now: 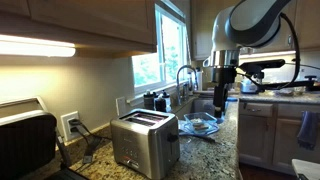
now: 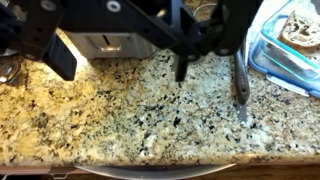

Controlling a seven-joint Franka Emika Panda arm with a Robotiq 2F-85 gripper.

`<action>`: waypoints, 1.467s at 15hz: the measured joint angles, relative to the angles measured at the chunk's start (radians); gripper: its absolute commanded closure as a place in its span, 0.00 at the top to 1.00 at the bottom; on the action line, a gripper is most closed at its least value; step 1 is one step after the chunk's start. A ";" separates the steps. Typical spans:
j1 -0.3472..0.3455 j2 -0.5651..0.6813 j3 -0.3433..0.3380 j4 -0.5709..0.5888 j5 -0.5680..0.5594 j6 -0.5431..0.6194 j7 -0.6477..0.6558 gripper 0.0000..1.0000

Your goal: Push down the lever on the toaster

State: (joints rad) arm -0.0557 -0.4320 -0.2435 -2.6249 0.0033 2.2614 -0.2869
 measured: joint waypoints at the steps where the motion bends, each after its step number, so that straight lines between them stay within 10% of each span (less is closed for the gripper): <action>1: 0.000 0.000 0.000 0.000 0.000 0.000 0.000 1.00; 11: -0.001 0.000 0.023 0.002 -0.001 0.000 0.005 1.00; 22: -0.002 0.034 0.242 0.029 -0.121 0.104 0.319 1.00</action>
State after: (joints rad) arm -0.0573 -0.3981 -0.0013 -2.5962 -0.1173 2.3655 0.0326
